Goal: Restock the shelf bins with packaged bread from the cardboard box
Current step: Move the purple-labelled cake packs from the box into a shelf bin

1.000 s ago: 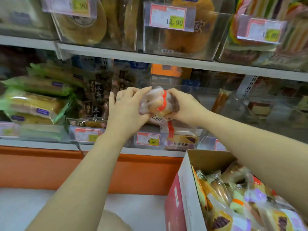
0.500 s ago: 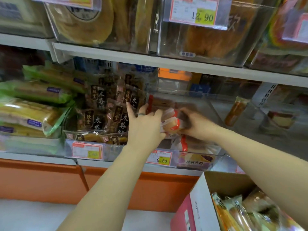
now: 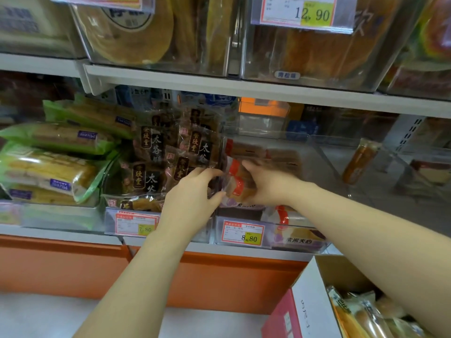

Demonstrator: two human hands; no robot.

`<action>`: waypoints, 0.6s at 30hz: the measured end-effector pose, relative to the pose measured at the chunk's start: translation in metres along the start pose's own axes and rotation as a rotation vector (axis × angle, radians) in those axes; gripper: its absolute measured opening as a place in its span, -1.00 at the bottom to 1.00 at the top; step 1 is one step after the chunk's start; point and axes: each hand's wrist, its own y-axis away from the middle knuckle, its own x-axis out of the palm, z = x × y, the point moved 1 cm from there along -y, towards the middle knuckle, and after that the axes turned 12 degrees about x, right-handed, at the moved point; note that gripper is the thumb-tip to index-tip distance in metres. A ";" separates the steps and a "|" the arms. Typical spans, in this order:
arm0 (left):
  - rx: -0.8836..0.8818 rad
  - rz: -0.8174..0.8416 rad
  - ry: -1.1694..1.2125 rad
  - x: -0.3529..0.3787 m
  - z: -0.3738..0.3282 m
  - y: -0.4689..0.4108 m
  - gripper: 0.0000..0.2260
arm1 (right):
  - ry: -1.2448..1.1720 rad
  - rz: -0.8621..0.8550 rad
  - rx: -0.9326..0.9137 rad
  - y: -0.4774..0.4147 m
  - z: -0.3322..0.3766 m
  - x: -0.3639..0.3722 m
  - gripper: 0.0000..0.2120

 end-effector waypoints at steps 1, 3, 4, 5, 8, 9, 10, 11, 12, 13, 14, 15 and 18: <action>-0.003 -0.002 0.013 0.000 0.001 0.000 -0.64 | -0.022 0.002 -0.013 -0.001 0.000 0.003 -0.22; -0.006 -0.012 0.041 -0.001 0.002 -0.002 -0.64 | -0.006 -0.004 -0.017 -0.006 0.001 0.008 -0.28; -0.004 -0.018 0.056 0.000 0.003 -0.002 -0.64 | 0.015 -0.002 -0.013 -0.009 0.003 0.010 -0.33; -0.003 -0.021 0.070 0.000 0.003 -0.003 -0.65 | 0.038 0.011 -0.007 -0.012 0.006 0.013 -0.37; -0.004 -0.015 0.084 0.000 0.004 -0.002 -0.66 | 0.151 0.020 -0.006 -0.018 0.016 0.021 -0.35; -0.002 -0.013 0.086 0.000 0.005 -0.002 -0.67 | 0.155 0.016 -0.001 -0.019 0.016 0.023 -0.31; 0.001 -0.012 0.089 0.001 0.005 -0.002 -0.66 | 0.128 0.009 0.008 -0.020 0.016 0.023 -0.27; 0.003 -0.012 0.093 0.000 0.006 -0.002 -0.66 | 0.081 0.004 0.025 -0.018 0.015 0.021 -0.24; 0.005 -0.012 0.097 0.000 0.006 -0.002 -0.66 | 0.033 -0.004 0.038 -0.016 0.013 0.019 -0.20; 0.006 -0.012 0.100 0.000 0.006 -0.002 -0.66 | -0.002 -0.012 0.051 -0.012 0.009 0.017 -0.17; 0.009 -0.012 0.102 0.000 0.006 -0.003 -0.66 | -0.013 -0.036 0.048 -0.008 0.006 0.013 -0.16; 0.011 -0.014 0.103 0.000 0.006 -0.003 -0.66 | 0.004 -0.074 0.028 -0.003 0.005 0.009 -0.19; 0.015 -0.020 0.105 0.001 0.007 -0.004 -0.66 | 0.104 -0.142 -0.031 0.001 0.005 0.005 -0.42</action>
